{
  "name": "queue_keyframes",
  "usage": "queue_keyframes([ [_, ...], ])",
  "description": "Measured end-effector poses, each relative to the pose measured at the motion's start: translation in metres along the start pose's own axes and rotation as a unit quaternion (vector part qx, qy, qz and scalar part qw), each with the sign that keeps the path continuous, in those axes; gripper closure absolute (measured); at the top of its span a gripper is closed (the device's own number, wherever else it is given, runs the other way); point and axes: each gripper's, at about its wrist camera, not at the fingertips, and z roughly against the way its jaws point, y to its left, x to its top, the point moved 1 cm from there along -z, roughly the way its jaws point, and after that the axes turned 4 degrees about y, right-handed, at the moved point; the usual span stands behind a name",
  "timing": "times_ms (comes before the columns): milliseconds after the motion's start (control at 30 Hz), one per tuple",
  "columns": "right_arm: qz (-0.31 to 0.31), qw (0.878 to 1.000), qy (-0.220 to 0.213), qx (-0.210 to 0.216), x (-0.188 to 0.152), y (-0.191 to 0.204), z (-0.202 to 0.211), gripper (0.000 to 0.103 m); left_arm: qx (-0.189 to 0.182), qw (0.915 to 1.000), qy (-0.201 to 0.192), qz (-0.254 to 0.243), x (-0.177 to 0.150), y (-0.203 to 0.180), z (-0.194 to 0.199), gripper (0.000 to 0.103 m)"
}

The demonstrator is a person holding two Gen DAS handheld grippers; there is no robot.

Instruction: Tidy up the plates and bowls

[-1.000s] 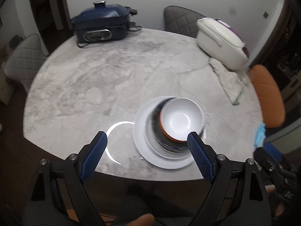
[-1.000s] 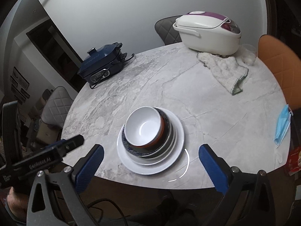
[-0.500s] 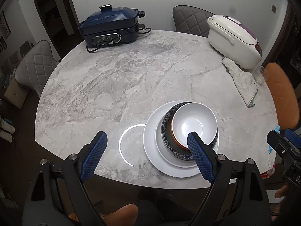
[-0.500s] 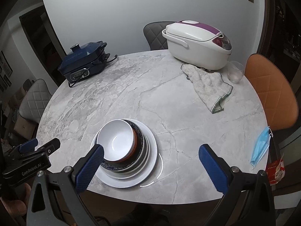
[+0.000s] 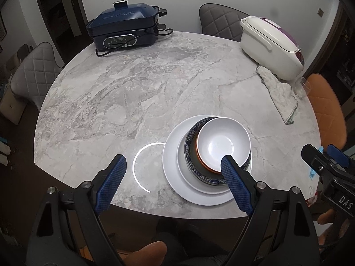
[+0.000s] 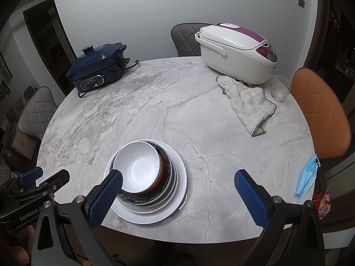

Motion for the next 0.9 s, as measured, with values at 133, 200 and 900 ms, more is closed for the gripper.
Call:
queue_keyframes([
  [133,0.0,1.0,0.001,-0.002,0.0004,0.0004,-0.0008,0.0,-0.002,1.0,0.0,-0.004,0.0009,-0.0011,-0.0002,0.016],
  [200,0.001,1.0,0.002,-0.003,0.0003,0.0003,-0.0009,0.0,-0.003,1.0,-0.001,-0.006,0.0014,-0.0015,0.0002,0.016],
  [900,0.002,1.0,0.003,-0.003,0.0015,-0.0008,-0.0004,0.0,-0.005,0.9997,0.0,-0.022,0.0072,-0.0033,-0.0044,0.016],
])
